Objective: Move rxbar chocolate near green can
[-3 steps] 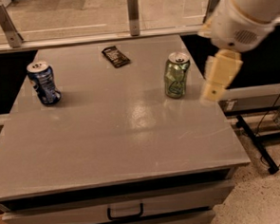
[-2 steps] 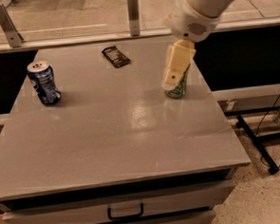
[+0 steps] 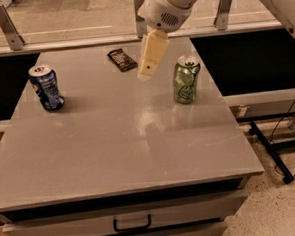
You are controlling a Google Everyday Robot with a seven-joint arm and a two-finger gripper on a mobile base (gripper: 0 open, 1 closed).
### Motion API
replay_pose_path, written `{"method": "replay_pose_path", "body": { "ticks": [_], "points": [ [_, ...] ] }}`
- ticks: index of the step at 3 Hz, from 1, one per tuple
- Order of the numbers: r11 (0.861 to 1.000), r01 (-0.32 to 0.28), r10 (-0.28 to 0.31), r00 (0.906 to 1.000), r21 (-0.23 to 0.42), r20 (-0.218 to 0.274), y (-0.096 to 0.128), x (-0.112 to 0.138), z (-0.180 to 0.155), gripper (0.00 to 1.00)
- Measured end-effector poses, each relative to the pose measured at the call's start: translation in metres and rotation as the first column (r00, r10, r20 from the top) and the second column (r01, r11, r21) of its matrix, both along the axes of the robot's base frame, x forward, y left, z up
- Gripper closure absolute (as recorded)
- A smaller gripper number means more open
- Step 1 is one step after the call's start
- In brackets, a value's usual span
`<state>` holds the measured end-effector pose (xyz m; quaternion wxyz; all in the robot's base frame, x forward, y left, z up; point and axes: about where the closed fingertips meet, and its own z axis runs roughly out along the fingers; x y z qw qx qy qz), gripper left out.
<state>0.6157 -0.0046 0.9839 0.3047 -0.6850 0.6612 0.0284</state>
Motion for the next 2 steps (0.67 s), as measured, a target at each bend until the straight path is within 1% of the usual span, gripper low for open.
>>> {"method": "replay_pose_path", "body": {
  "ticks": [1,2],
  "points": [
    [0.998,0.045,-0.045,0.9990,0.034,0.006,0.018,0.021,-0.008,0.00],
    [0.990,0.117,-0.118,0.9929,0.073,0.010,0.045,0.078,-0.027,0.00]
  ]
}}
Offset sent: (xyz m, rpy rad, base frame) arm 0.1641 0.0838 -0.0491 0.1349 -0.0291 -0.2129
